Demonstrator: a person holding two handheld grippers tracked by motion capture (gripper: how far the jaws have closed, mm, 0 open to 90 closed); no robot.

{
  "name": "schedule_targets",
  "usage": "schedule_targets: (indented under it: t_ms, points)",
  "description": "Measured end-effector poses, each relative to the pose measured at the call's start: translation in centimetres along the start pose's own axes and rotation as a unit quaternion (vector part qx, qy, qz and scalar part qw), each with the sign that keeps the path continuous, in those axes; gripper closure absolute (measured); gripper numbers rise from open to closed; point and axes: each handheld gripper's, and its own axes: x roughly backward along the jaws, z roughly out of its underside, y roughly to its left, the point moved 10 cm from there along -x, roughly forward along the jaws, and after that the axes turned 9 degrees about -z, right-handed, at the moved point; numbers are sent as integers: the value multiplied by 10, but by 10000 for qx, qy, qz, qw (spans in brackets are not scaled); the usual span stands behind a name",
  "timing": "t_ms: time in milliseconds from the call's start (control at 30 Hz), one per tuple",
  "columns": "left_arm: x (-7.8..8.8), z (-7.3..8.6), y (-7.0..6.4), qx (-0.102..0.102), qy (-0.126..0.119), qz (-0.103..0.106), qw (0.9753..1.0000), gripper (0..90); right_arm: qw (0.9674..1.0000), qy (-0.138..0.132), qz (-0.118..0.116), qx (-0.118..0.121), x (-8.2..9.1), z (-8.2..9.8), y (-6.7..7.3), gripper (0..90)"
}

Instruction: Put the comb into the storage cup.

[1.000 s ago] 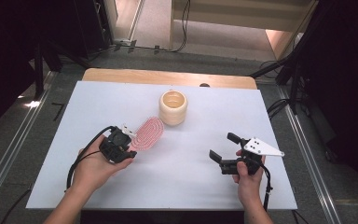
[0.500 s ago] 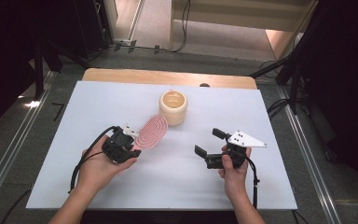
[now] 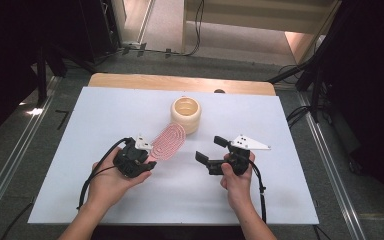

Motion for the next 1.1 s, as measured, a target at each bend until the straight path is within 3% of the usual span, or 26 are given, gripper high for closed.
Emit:
schedule_targets:
  t_ms: [200,600,933,1100]
  points:
    - [0,-6,-7,5,-149,43,9999,714,9994,-22,-126,-316,-13,0,5,0]
    - [-3,-13,-20,-178,-400,-55,9990,713,9979,-106,-153,-614,-26,-5,9,0]
    - [-7,-19,-31,-228,-534,-9,9983,713,9952,-210,-152,-939,-35,-7,12,57]
    - [-10,-22,-37,-307,-557,-63,9980,713,9917,-289,-40,-1256,-39,-9,10,152]
